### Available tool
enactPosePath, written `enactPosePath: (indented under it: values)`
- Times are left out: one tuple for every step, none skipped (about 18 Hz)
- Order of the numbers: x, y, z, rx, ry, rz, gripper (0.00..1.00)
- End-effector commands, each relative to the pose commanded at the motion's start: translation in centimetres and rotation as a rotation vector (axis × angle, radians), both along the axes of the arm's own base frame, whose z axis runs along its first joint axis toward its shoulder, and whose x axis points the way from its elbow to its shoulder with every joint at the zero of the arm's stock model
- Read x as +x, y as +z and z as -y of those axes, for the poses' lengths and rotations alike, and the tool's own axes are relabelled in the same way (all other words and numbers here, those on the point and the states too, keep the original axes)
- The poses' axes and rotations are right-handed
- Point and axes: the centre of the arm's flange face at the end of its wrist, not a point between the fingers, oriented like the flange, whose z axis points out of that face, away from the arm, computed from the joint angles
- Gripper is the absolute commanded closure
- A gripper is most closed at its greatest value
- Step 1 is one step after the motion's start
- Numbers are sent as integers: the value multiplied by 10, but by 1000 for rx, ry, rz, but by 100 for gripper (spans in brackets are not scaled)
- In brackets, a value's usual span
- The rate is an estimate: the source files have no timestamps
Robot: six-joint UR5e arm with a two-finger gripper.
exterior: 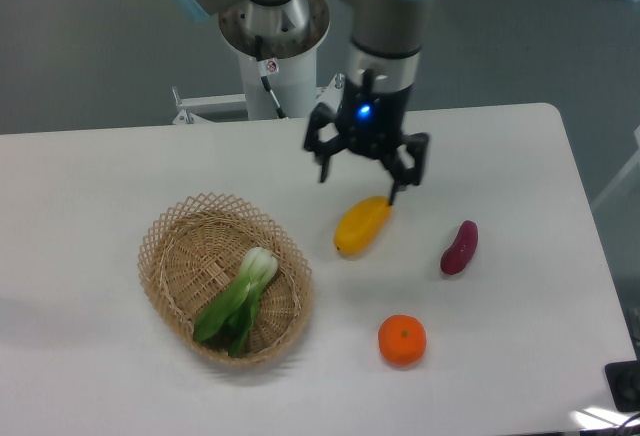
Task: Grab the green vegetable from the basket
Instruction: 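Move the open gripper over the wicker basket above the bok choy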
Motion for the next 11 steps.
enactPosePath:
  values:
    - [11,-12,-14,-16,-15,22,0]
    - [20,-23,-24,-29,-30,32,0]
    - [25,-33,-32,-37,-39,42,0]
    - [32,-44,-40,-44,-43,51,0]
    - [39,-56,-49,-55,-46,62,0]
    - [43,-65,-57,-56,-48,65,0]
    - [45,-79,-64,-56,-54,65,0]
    - [48,-91,-70,-60,-64,64,0]
    - [51,-97,-72,-59,-72,60,0]
    - [52,-100,-71,-61,-72,62,0]
    - [53,-110,-73,-67,-76,66,0]
